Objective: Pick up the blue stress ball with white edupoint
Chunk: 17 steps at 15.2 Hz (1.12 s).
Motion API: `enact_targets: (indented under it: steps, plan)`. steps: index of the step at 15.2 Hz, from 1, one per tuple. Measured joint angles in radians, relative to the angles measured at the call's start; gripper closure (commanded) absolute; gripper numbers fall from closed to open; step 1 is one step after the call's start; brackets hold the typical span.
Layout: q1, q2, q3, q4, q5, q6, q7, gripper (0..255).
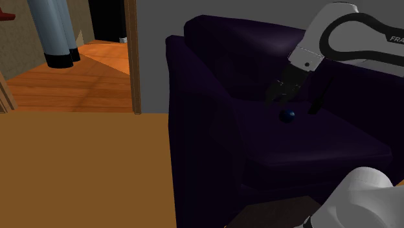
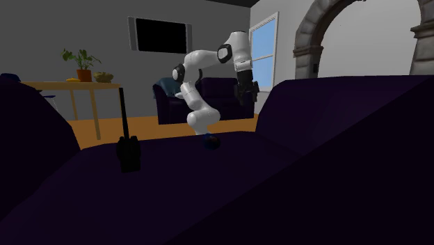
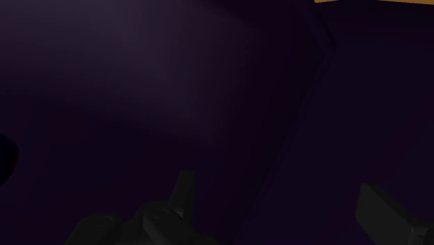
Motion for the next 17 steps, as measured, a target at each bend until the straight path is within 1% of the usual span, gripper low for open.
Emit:
enact_targets:
  steps: [2, 5, 8, 12, 13, 17]
  plan:
    - [0.000, -0.009, -0.013, -0.007, -0.005, 0.002, -0.020, 0]
    - [-0.004, -0.052, -0.089, -0.056, -0.035, 0.028, -0.135, 0]
    - [-0.008, -0.087, -0.181, -0.104, -0.071, 0.063, -0.271, 0]
    - [-0.003, -0.095, -0.313, -0.115, -0.115, 0.097, -0.455, 0]
    - [-0.002, -0.096, -0.351, -0.132, -0.128, 0.118, -0.503, 0]
    - [0.027, -0.055, -0.510, -0.108, -0.164, 0.165, -0.704, 0]
